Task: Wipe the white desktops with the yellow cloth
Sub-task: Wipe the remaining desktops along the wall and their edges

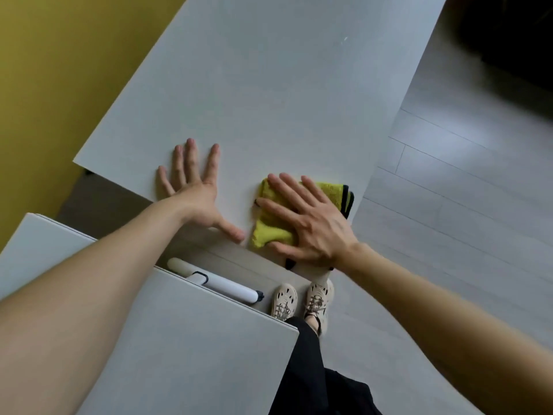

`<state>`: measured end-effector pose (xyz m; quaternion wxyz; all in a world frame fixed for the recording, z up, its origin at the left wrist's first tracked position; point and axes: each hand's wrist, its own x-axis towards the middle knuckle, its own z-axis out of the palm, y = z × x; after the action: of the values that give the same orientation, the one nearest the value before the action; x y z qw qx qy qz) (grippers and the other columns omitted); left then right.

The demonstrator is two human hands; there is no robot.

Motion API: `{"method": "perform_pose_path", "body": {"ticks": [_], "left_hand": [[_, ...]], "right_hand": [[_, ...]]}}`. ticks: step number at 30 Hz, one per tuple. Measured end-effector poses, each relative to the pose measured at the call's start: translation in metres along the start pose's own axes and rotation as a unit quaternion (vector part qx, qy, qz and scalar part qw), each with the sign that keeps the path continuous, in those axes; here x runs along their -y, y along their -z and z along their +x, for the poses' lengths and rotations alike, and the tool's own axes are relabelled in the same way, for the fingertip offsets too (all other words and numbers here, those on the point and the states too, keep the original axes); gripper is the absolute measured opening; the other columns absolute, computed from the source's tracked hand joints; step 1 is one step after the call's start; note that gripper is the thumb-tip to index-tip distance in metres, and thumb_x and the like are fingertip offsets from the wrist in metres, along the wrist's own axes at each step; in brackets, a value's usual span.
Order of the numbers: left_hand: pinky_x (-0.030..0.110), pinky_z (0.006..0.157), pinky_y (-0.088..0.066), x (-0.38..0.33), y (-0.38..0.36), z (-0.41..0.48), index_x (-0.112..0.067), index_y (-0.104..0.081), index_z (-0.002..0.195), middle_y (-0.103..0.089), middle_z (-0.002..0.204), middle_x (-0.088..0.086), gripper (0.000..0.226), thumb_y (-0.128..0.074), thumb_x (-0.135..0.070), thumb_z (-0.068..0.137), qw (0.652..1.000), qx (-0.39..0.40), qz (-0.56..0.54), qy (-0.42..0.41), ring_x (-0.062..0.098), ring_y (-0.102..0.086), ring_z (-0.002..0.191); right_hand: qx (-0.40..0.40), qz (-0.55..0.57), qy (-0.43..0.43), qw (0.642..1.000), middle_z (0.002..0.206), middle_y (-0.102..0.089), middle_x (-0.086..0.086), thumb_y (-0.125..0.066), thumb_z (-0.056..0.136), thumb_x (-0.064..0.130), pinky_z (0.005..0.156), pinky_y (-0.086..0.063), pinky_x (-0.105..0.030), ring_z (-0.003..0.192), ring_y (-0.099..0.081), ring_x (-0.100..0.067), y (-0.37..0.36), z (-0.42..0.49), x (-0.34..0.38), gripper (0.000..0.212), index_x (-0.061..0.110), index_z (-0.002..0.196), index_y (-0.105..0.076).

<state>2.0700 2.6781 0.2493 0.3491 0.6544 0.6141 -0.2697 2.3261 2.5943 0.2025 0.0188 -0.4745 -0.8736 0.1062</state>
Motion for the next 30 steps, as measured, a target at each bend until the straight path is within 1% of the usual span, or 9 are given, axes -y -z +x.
{"method": "perform_pose_path", "body": {"ticks": [7,9,12,14,17,19,24,26,30], "left_hand": [[0.072,0.122,0.021,0.004,-0.001,0.007,-0.039,0.055,0.145,0.068,0.148,0.010,0.196,-0.089,-0.091,0.022,1.000,-0.008,-0.002,0.001,0.033,0.062,0.139],[0.072,0.121,0.022,0.004,-0.002,0.007,-0.039,0.055,0.145,0.069,0.146,0.010,0.196,-0.089,-0.091,0.022,1.000,-0.013,-0.006,0.001,0.034,0.061,0.140],[0.072,0.122,0.022,0.003,-0.005,0.006,-0.041,0.059,0.140,0.070,0.143,0.011,0.188,-0.094,-0.083,0.040,1.000,-0.030,0.002,-0.003,0.035,0.058,0.142],[0.074,0.123,0.017,0.005,-0.006,0.006,-0.040,0.059,0.140,0.066,0.150,0.013,0.179,-0.095,-0.074,0.056,0.999,-0.043,0.006,-0.010,0.036,0.057,0.143],[0.073,0.121,0.022,0.006,-0.003,0.003,-0.037,0.057,0.144,0.068,0.147,0.011,0.190,-0.092,-0.087,0.037,1.000,-0.025,-0.006,-0.015,0.034,0.061,0.140],[0.073,0.121,0.021,0.007,-0.002,0.004,-0.036,0.058,0.143,0.070,0.144,0.011,0.192,-0.090,-0.090,0.032,1.000,-0.015,-0.007,-0.011,0.034,0.062,0.138],[0.071,0.120,0.025,0.007,-0.002,0.012,-0.034,0.061,0.139,0.074,0.138,0.011,0.194,-0.093,-0.085,0.032,1.000,-0.006,-0.001,0.012,0.035,0.065,0.133],[0.071,0.120,0.025,0.007,-0.002,0.010,-0.035,0.061,0.140,0.074,0.138,0.011,0.195,-0.093,-0.085,0.031,1.000,-0.006,-0.010,0.019,0.034,0.066,0.133],[0.071,0.121,0.023,0.004,0.000,0.002,-0.032,0.059,0.138,0.074,0.137,0.013,0.192,-0.094,-0.083,0.035,1.000,0.001,-0.009,0.021,0.036,0.066,0.133]], "right_hand": [[-0.075,-0.010,-0.318,0.945,0.182,-0.003,-0.010,-0.032,0.096,0.085,0.134,-0.002,-0.058,0.169,-0.001,-0.029,0.026,0.104,-0.087,0.090,0.032,0.169,-0.031],[-0.064,-0.023,-0.254,0.965,0.182,-0.004,-0.014,-0.033,0.099,0.082,0.134,-0.004,-0.061,0.169,-0.002,-0.033,0.017,0.107,-0.052,0.090,0.027,0.170,-0.031],[-0.022,-0.023,-0.010,0.999,0.181,-0.009,-0.016,-0.045,0.102,0.073,0.132,-0.012,-0.062,0.168,-0.006,-0.034,0.002,0.065,0.016,0.082,0.025,0.169,-0.037],[0.020,-0.010,0.121,0.992,0.181,-0.009,-0.015,-0.051,0.104,0.067,0.133,-0.012,-0.061,0.169,-0.005,-0.033,0.003,0.039,0.022,0.077,0.027,0.168,-0.039],[0.092,-0.023,0.279,0.956,0.182,-0.007,-0.009,-0.053,0.102,0.067,0.135,-0.009,-0.058,0.169,-0.004,-0.029,0.019,0.051,-0.039,0.079,0.031,0.170,-0.035],[0.070,-0.035,0.245,0.966,0.182,-0.010,-0.008,-0.049,0.102,0.069,0.134,-0.012,-0.060,0.169,-0.009,-0.030,0.027,0.091,-0.091,0.079,0.030,0.169,-0.036],[-0.038,-0.034,-0.121,0.991,0.183,-0.003,-0.008,-0.026,0.104,0.077,0.134,-0.006,-0.058,0.169,-0.002,-0.029,0.038,0.217,-0.115,0.079,0.034,0.170,-0.028],[-0.020,-0.014,-0.107,0.994,0.182,0.003,-0.010,-0.016,0.108,0.075,0.134,-0.001,-0.058,0.169,0.005,-0.029,0.034,0.230,-0.087,0.079,0.031,0.172,-0.023],[0.031,-0.036,0.133,0.990,0.182,-0.001,-0.015,-0.031,0.113,0.063,0.132,-0.010,-0.064,0.169,0.003,-0.033,0.023,0.153,-0.042,0.071,0.024,0.172,-0.028]]}}
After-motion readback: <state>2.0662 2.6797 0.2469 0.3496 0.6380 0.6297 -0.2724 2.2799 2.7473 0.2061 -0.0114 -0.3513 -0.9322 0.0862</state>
